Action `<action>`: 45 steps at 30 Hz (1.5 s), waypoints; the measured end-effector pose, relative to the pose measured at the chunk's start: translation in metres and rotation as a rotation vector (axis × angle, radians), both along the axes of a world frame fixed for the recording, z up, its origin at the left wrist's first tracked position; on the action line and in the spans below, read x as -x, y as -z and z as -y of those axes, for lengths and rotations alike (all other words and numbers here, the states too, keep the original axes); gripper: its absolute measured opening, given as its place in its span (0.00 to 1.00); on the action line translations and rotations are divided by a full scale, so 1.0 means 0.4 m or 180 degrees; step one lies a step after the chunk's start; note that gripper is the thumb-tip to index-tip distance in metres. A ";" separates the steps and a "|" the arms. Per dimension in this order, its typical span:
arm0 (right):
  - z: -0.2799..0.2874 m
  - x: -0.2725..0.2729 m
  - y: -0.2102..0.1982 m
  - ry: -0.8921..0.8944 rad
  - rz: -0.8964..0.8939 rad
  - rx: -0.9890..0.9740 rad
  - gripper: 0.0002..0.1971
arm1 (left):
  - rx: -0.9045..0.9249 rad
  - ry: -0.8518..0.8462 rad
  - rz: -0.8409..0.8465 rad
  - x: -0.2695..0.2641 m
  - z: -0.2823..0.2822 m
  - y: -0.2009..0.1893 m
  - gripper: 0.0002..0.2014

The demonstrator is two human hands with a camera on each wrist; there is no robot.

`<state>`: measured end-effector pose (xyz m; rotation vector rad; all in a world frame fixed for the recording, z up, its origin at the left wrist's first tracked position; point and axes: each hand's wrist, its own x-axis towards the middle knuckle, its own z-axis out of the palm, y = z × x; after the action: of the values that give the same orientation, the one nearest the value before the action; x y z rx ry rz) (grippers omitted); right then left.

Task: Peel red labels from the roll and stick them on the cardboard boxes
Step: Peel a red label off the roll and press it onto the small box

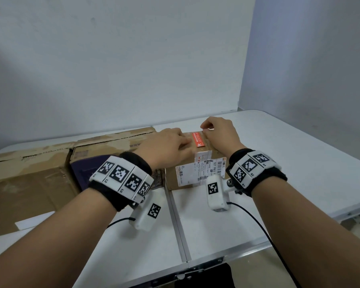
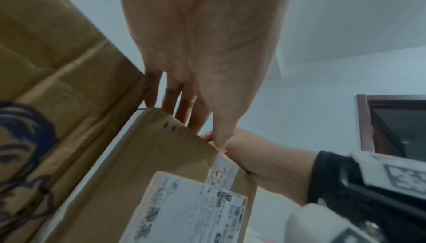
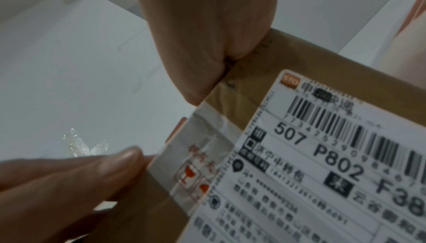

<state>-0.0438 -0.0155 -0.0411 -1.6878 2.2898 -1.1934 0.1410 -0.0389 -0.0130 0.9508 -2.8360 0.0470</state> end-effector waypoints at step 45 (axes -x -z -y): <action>-0.110 -0.058 -0.007 -0.0202 0.0968 -0.0420 0.06 | 0.0255 -0.0241 -0.0130 0.024 -0.029 0.054 0.26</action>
<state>-0.0206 0.0285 -0.0384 -1.4127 2.0683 -1.1657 0.1314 -0.0272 -0.0347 1.0291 -2.7380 0.1468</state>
